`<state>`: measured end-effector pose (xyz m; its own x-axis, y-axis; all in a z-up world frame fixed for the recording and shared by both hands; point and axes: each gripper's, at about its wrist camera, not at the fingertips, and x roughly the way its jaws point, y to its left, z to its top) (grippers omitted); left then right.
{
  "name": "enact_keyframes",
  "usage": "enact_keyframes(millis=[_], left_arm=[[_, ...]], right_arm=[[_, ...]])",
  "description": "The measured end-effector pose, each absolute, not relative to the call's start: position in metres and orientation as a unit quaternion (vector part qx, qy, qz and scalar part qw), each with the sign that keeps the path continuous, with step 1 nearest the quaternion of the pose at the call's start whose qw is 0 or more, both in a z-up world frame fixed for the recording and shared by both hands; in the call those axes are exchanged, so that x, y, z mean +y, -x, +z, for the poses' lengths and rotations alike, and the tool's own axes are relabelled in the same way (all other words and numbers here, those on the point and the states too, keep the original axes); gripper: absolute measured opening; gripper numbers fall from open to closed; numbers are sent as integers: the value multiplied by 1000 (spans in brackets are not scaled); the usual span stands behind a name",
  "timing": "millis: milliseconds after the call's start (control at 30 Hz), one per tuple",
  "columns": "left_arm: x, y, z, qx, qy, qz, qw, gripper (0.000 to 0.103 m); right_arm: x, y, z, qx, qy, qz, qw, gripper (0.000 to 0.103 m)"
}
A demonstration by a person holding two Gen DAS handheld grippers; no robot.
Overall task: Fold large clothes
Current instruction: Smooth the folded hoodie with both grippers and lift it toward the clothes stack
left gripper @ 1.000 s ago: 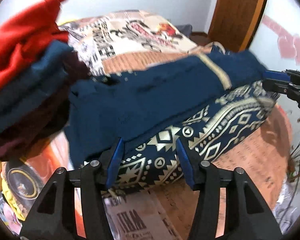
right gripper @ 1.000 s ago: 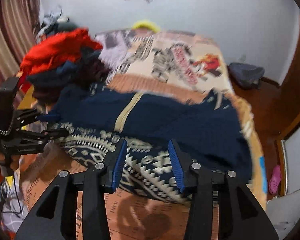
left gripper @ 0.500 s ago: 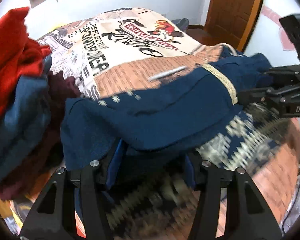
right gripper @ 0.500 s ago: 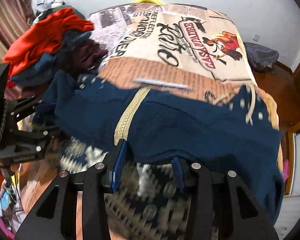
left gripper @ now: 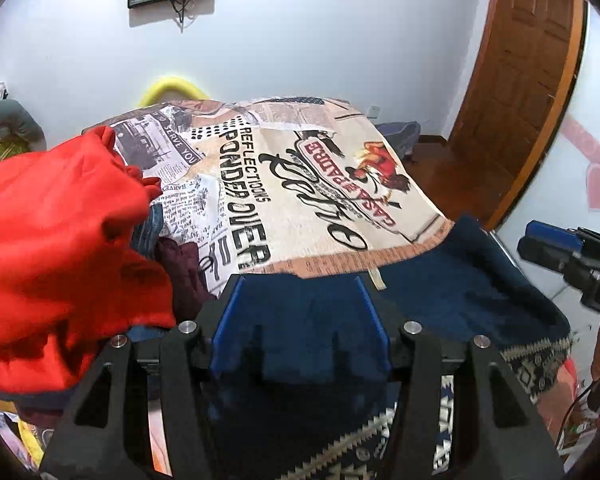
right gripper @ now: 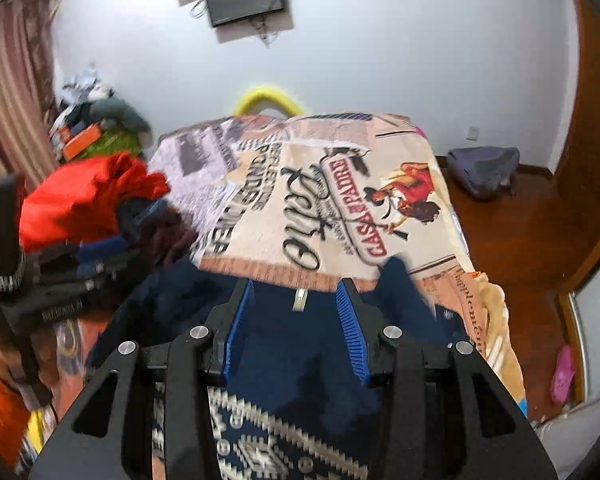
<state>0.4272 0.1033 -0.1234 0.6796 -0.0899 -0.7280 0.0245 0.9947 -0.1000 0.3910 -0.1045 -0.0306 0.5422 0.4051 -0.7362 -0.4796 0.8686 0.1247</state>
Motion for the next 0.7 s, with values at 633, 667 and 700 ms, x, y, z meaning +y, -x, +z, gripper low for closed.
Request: enact_keyframes(millis=[633,667,700], left_arm=[[92,-317,-216,488,59,-69,868,66],[93,-313,-214,486,55,-64,870,68],[96,-306,-211,484,50,-55,872,72]], right_arm=[[-150,-306,-103,461,168,220,843,48],[-157,-302,-99,459,163,215,847,48],[-164,-301,-96,457,159,209,850,48]])
